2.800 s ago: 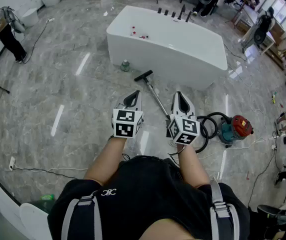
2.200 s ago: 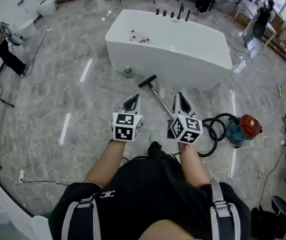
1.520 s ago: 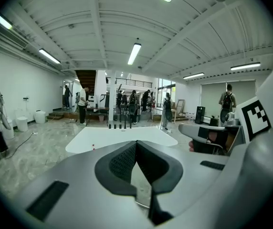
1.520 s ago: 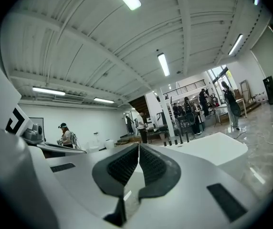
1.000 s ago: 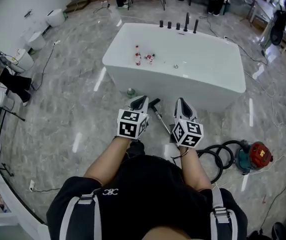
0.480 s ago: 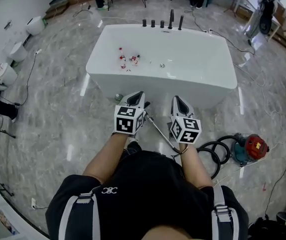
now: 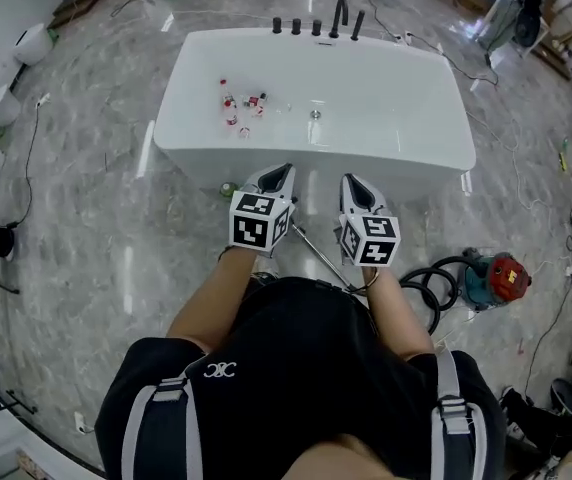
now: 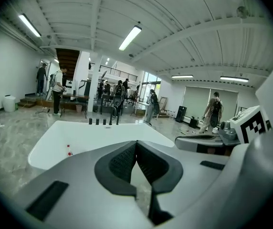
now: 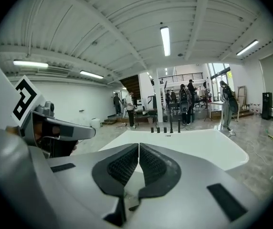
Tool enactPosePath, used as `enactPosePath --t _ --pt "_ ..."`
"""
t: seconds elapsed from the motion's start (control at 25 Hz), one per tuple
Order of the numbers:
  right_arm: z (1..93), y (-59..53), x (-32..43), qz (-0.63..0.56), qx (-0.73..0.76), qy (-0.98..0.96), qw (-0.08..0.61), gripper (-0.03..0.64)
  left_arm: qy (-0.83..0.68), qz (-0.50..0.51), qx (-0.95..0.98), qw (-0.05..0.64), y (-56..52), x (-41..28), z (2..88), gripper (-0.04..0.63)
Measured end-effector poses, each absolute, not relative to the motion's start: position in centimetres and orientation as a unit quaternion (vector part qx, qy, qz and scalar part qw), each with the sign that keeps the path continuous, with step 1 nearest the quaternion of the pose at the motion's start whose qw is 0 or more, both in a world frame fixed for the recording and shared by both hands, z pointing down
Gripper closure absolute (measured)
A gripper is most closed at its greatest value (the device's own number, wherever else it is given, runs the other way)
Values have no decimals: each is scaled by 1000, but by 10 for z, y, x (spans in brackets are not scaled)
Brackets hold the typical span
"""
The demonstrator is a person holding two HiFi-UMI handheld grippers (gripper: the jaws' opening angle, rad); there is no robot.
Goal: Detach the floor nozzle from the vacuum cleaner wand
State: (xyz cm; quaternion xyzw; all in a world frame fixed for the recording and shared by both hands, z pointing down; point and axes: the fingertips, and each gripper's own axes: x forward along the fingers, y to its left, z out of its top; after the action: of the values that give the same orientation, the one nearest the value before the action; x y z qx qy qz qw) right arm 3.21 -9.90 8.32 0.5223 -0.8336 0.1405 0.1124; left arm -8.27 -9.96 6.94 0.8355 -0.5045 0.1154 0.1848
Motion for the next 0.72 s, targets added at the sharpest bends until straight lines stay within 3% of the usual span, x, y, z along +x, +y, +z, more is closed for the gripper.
enactPosePath --t 0.36,0.72 --pt "118 -143 8 163 548 -807 146 609 -462 150 846 221 -161 -114 118 586" --pt "189 -157 30 202 540 -795 187 609 -440 184 830 289 -166 -108 195 586"
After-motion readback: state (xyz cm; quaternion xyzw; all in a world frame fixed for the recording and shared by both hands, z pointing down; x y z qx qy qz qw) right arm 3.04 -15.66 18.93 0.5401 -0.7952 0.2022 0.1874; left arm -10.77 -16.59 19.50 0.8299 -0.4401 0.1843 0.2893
